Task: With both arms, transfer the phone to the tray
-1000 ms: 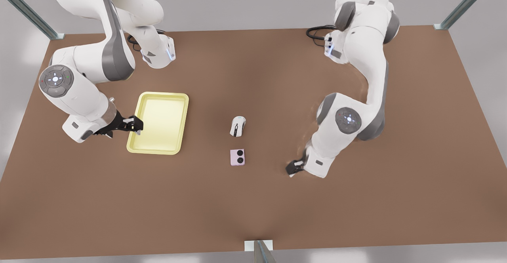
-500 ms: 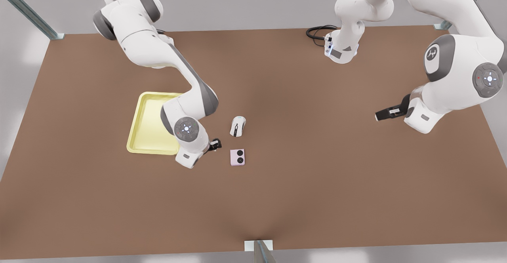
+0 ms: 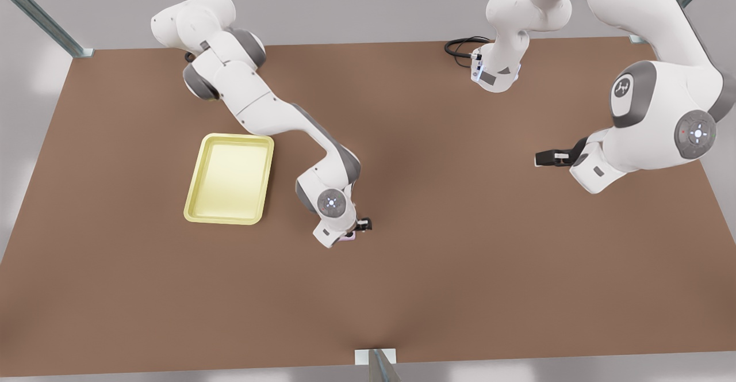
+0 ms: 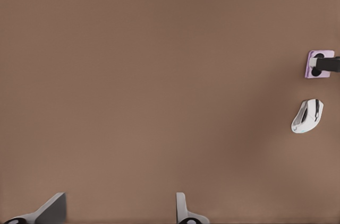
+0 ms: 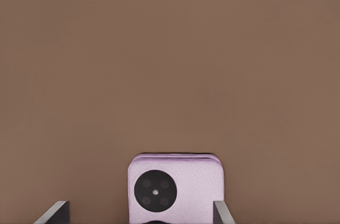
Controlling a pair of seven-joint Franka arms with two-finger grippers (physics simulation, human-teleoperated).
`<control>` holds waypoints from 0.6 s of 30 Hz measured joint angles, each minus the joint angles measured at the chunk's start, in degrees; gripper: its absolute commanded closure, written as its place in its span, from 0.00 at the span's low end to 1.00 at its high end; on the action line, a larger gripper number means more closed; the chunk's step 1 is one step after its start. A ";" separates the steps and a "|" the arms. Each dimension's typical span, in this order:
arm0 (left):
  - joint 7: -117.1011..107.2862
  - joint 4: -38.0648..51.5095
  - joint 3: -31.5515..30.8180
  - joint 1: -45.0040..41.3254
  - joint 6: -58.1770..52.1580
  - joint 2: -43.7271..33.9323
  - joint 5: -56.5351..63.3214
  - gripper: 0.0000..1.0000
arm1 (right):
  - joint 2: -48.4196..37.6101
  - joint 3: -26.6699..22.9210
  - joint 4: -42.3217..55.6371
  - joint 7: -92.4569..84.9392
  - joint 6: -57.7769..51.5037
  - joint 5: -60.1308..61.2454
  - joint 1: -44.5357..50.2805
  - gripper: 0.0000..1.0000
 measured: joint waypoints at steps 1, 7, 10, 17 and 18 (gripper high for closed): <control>0.50 0.00 0.00 0.00 -0.03 0.10 -0.04 0.00 | -0.07 -0.06 -0.15 0.56 -0.08 -0.05 -0.07 0.00; 3.00 0.05 0.00 0.01 -0.03 0.21 -0.14 0.00 | -0.56 0.14 -1.49 2.41 -2.33 -0.12 -0.48 0.00; 3.96 0.02 0.00 0.00 -0.01 0.21 -0.14 0.00 | 0.67 0.34 -1.54 3.04 -2.46 -0.02 -0.12 0.00; 5.72 0.51 -0.01 0.03 0.00 -0.48 -0.04 0.00 | 1.74 0.34 -1.55 3.71 -1.44 0.18 0.17 0.20; 5.87 0.51 -0.28 0.07 -0.02 -1.06 -0.04 0.00 | 1.75 0.33 -1.52 3.67 -1.33 0.32 0.17 0.21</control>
